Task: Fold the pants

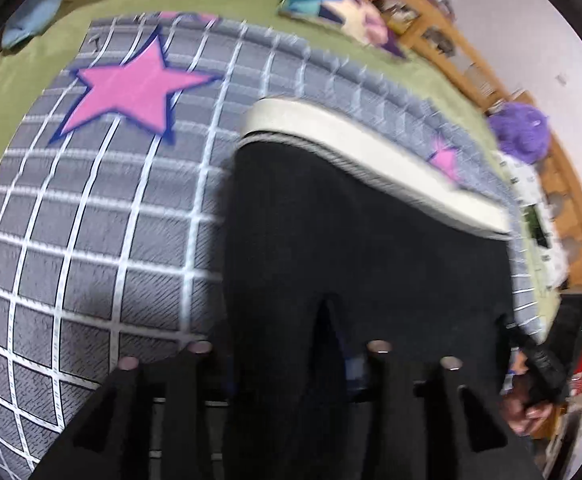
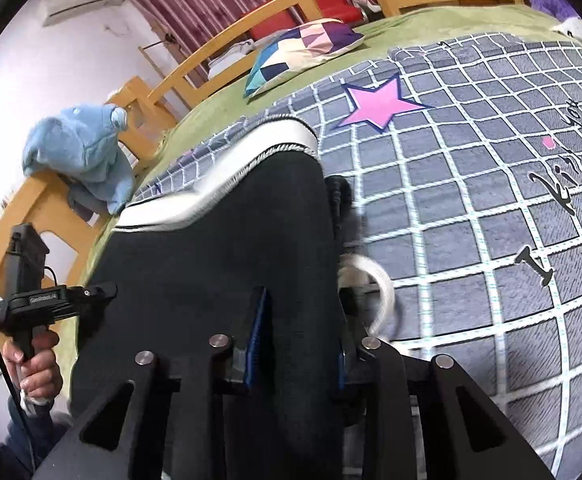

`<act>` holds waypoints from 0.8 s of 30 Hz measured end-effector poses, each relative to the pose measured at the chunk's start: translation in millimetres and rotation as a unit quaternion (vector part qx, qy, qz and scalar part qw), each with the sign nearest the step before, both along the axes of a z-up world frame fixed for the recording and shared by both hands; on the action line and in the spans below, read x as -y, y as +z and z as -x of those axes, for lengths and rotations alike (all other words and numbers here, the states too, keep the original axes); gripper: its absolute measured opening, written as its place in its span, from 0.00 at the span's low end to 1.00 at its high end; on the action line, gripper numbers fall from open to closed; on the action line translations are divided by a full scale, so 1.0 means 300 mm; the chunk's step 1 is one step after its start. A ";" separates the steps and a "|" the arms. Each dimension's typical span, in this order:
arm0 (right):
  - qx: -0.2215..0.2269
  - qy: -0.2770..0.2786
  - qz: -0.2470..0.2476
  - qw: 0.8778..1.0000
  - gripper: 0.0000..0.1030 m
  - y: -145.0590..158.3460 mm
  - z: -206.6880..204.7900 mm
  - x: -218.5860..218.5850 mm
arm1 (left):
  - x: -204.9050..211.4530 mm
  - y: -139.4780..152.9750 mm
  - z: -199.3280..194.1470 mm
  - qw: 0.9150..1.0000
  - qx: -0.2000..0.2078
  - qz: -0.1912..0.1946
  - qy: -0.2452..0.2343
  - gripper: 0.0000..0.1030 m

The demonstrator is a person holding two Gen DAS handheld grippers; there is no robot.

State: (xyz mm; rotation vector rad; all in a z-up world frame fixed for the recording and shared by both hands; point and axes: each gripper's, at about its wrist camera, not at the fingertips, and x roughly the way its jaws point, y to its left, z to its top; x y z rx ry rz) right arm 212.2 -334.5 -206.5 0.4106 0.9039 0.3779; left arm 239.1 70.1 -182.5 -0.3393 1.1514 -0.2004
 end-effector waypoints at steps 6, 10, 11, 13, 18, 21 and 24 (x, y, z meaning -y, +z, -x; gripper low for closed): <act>-0.006 -0.014 0.124 0.992 0.40 0.074 -0.009 -0.063 | 0.074 0.090 0.078 0.994 0.041 -0.103 -0.014 0.47; 0.029 -0.026 0.117 0.992 0.37 0.193 0.101 -0.047 | 0.048 0.151 0.228 0.993 0.065 -0.096 -0.023 0.50; 0.038 -0.014 0.107 0.993 0.37 0.217 0.137 -0.052 | 0.033 0.151 0.279 0.993 0.069 -0.094 -0.024 0.50; 0.051 0.001 0.121 0.991 0.37 0.236 0.185 -0.071 | 0.004 0.144 0.367 0.993 0.071 -0.093 -0.026 0.50; 0.027 0.009 0.124 0.992 0.37 0.160 0.257 -0.077 | -0.072 0.104 0.599 0.996 0.070 -0.051 -0.024 0.50; 0.010 0.002 0.132 0.991 0.36 0.085 0.278 -0.086 | -0.024 0.045 0.658 0.996 0.053 -0.061 -0.040 0.49; 0.014 -0.006 0.144 0.989 0.36 0.049 0.298 -0.098 | 0.048 0.011 0.649 0.991 0.063 -0.106 -0.045 0.46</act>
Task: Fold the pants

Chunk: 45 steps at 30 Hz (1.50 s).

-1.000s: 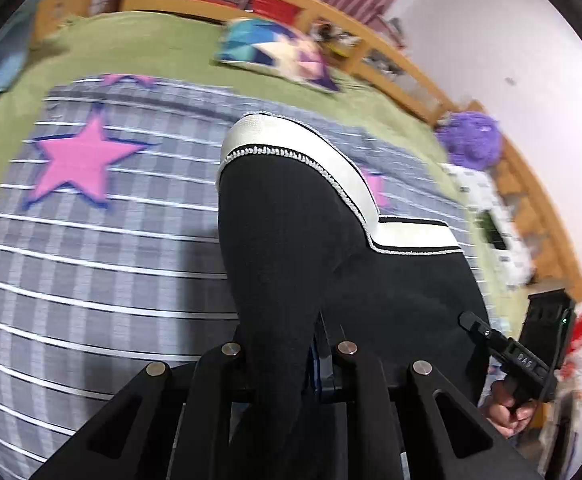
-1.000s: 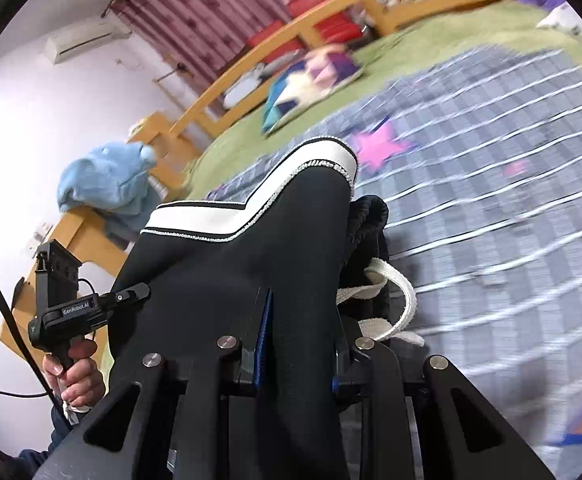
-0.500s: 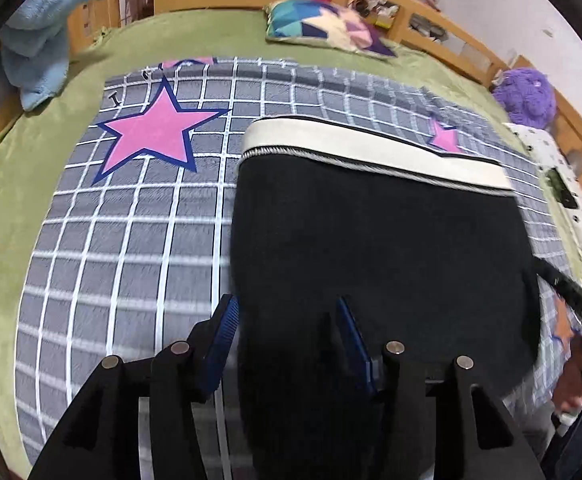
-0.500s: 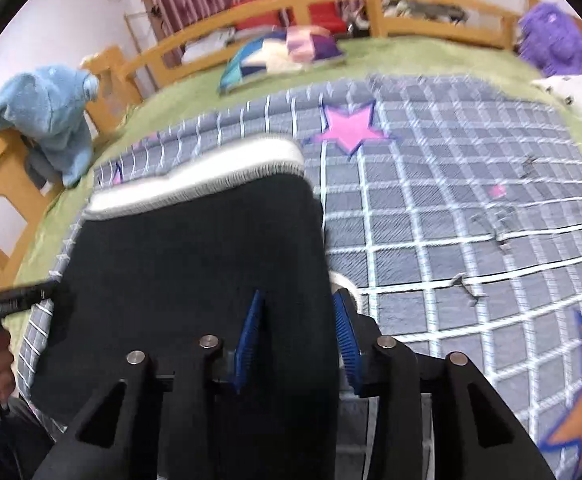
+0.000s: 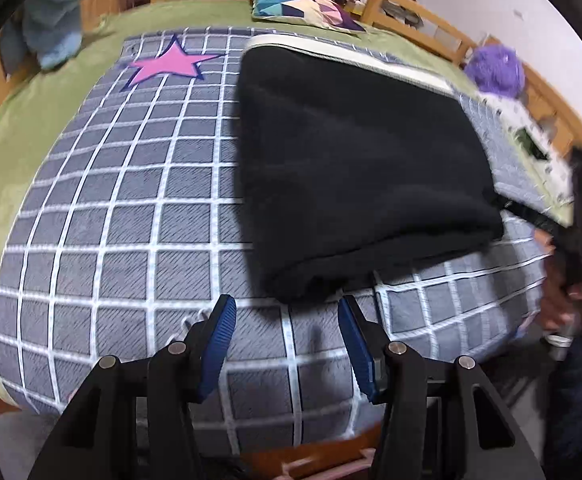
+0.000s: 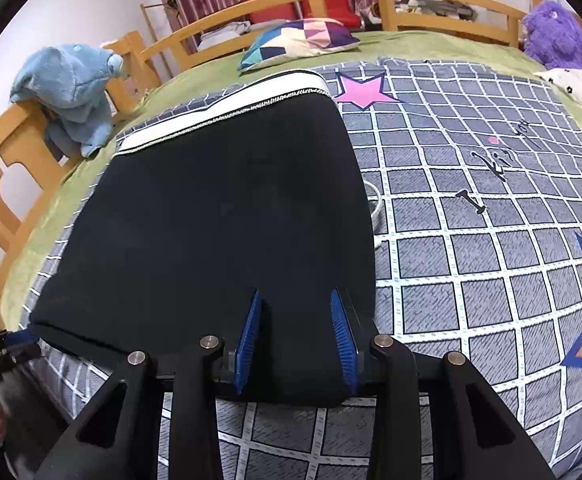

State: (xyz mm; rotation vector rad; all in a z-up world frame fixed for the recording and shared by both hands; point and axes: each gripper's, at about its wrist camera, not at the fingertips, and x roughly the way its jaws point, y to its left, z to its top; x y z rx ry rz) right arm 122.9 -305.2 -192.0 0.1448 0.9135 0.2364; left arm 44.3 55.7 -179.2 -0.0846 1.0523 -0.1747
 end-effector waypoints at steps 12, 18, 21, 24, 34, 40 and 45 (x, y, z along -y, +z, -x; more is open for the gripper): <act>-0.018 0.003 0.023 1.000 0.35 0.033 0.038 -0.015 | -0.006 0.003 -0.016 0.999 -0.007 -0.043 0.029 0.22; 0.048 0.004 0.000 0.999 0.35 0.113 0.056 -0.021 | -0.036 0.183 0.032 0.996 0.074 -0.046 0.035 0.29; 0.027 0.009 -0.003 1.000 0.35 0.067 0.024 -0.041 | 0.011 0.215 -0.054 0.994 0.096 -0.043 0.038 0.32; 0.019 0.011 0.052 0.998 0.35 0.000 0.027 -0.079 | 0.057 0.170 -0.127 0.994 0.090 -0.036 0.041 0.32; 0.031 0.015 0.074 0.997 0.35 -0.024 0.061 -0.080 | 0.083 0.023 -0.145 0.993 0.089 -0.054 0.062 0.33; 0.024 0.013 0.067 0.997 0.35 -0.030 0.094 -0.067 | 0.057 0.018 -0.151 0.994 0.077 -0.036 0.063 0.37; 0.012 0.018 0.056 0.998 0.35 -0.004 0.093 -0.055 | 0.048 0.061 -0.189 0.996 0.056 -0.035 0.059 0.38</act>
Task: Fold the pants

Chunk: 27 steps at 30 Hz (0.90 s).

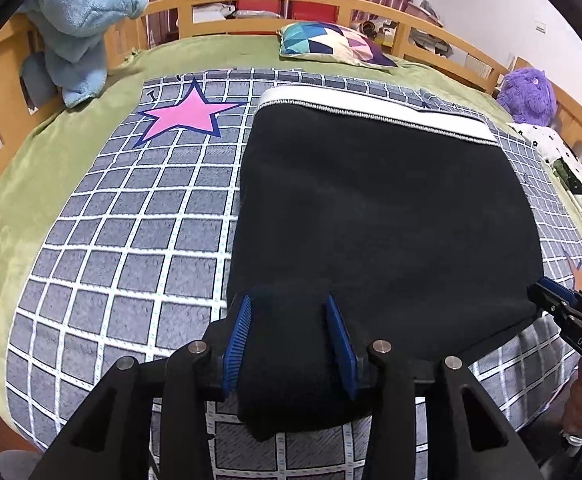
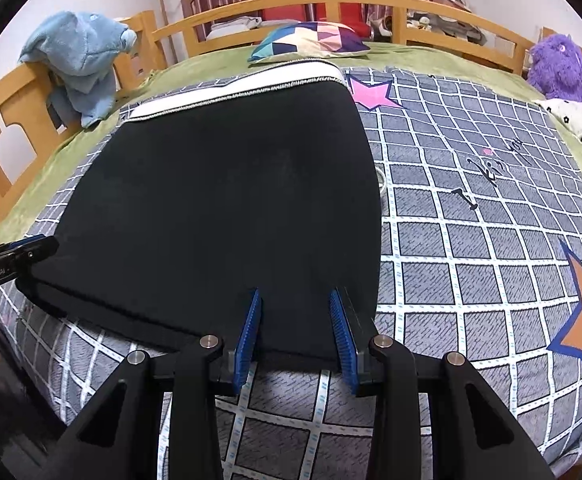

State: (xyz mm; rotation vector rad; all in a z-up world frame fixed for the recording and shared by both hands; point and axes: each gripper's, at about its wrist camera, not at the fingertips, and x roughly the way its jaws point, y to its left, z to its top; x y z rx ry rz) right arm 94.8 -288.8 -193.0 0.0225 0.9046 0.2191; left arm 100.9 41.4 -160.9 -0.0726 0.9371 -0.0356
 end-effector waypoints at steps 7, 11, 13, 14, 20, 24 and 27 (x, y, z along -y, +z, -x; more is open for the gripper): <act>0.051 -0.007 -0.011 0.999 0.39 0.165 -0.142 0.005 | 0.022 0.143 -0.120 0.999 0.036 -0.010 -0.006 0.43; 0.084 -0.015 -0.010 0.996 0.44 0.229 -0.296 -0.011 | 0.038 0.192 -0.233 0.998 0.056 -0.008 0.004 0.46; 0.088 -0.016 -0.021 0.996 0.45 0.230 -0.376 -0.013 | 0.051 0.196 -0.294 0.998 0.062 -0.004 0.006 0.47; 0.087 -0.013 -0.027 0.996 0.45 0.221 -0.405 -0.016 | 0.059 0.190 -0.325 0.998 0.064 -0.005 0.009 0.51; 0.073 -0.013 0.023 0.997 0.54 0.000 -0.553 -0.040 | 0.068 -0.034 -0.498 0.999 0.011 -0.043 0.024 0.59; 0.027 -0.026 -0.084 0.996 0.61 -0.027 -0.612 0.054 | -0.021 -0.076 -0.521 0.998 -0.002 0.048 0.043 0.70; 0.022 -0.025 -0.094 0.995 0.62 -0.034 -0.618 0.056 | -0.038 -0.089 -0.528 0.996 -0.007 0.074 0.046 0.70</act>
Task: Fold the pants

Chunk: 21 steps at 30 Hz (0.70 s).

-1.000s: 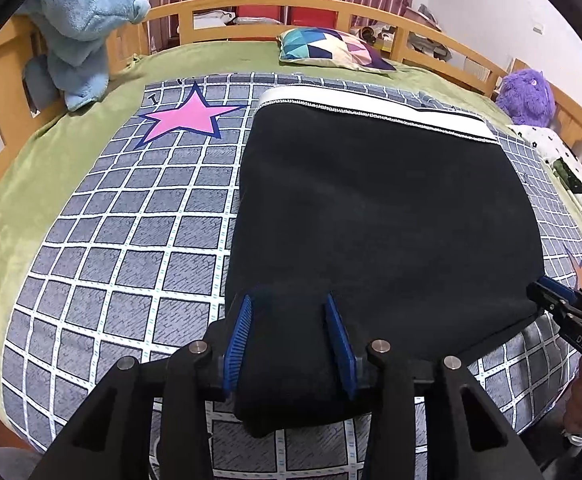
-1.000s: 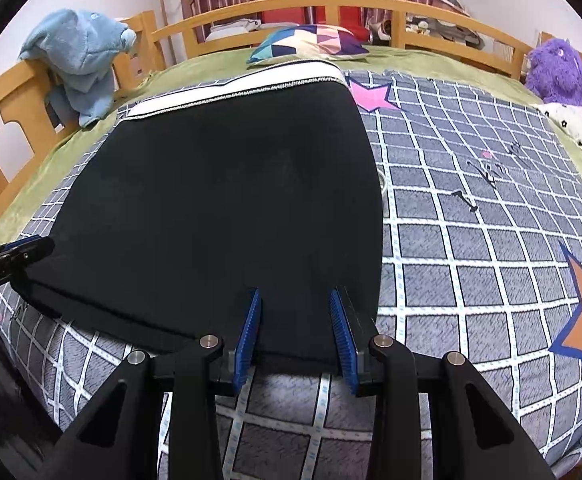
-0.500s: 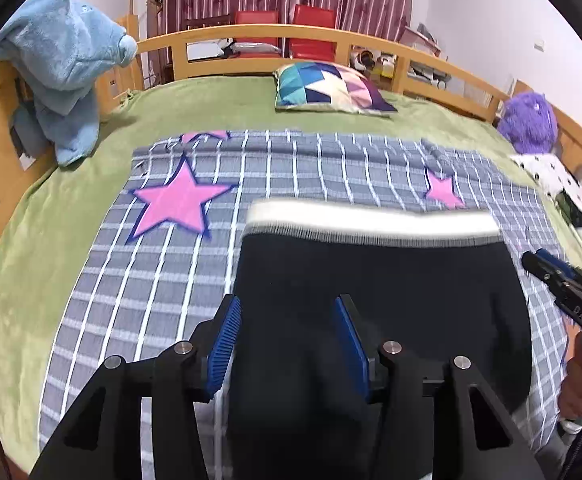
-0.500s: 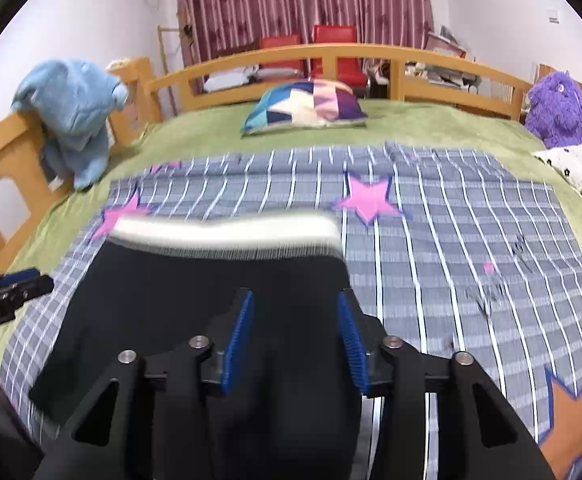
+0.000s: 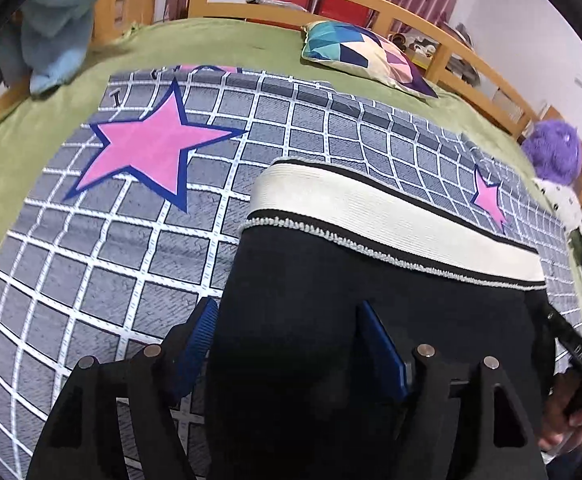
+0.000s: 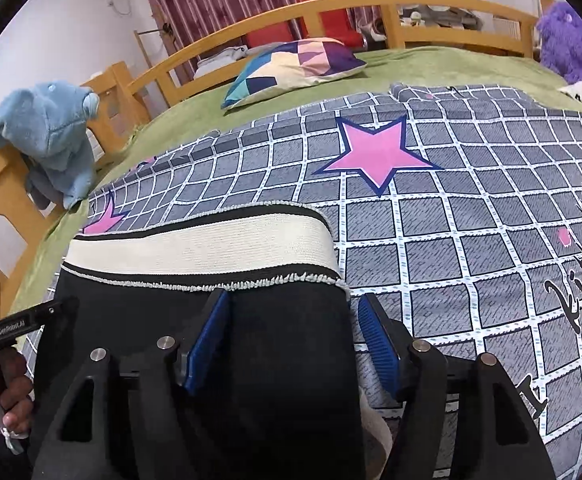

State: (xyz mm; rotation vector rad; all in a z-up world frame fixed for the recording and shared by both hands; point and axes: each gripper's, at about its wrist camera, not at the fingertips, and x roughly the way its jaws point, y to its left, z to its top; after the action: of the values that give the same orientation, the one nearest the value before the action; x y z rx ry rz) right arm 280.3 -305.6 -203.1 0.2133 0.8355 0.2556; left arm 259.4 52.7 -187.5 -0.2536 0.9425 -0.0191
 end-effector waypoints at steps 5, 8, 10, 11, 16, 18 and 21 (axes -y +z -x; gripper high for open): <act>0.010 -0.010 0.016 1.000 0.62 0.015 0.029 -0.018 | 0.016 0.015 0.033 1.000 -0.001 -0.019 -0.002 0.70; 0.007 -0.023 0.026 0.999 0.62 0.040 0.077 -0.013 | 0.011 0.027 0.080 1.000 -0.016 -0.021 -0.002 0.67; 0.007 -0.030 0.032 0.999 0.62 0.058 0.138 -0.008 | 0.009 0.035 0.122 1.000 -0.016 -0.025 -0.003 0.66; 0.003 -0.032 0.040 0.999 0.62 0.061 0.168 -0.007 | 0.008 0.039 0.150 1.000 -0.016 -0.026 -0.004 0.66; -0.013 -0.040 0.048 0.998 0.61 0.067 0.369 0.023 | -0.007 0.035 0.322 1.000 -0.026 0.005 -0.006 0.66; -0.032 -0.040 0.052 0.997 0.58 0.062 0.430 0.030 | -0.001 0.028 0.388 0.999 -0.031 0.007 -0.008 0.66; -0.042 -0.029 0.078 0.996 0.55 0.066 0.537 0.016 | 0.009 0.050 0.495 1.000 -0.023 0.008 -0.017 0.66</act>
State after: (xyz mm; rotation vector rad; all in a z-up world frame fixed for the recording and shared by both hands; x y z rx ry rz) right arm 119.1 -310.3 -183.4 0.1031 0.9264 0.1270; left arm 110.9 49.9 -172.5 -0.2541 0.9927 -0.0533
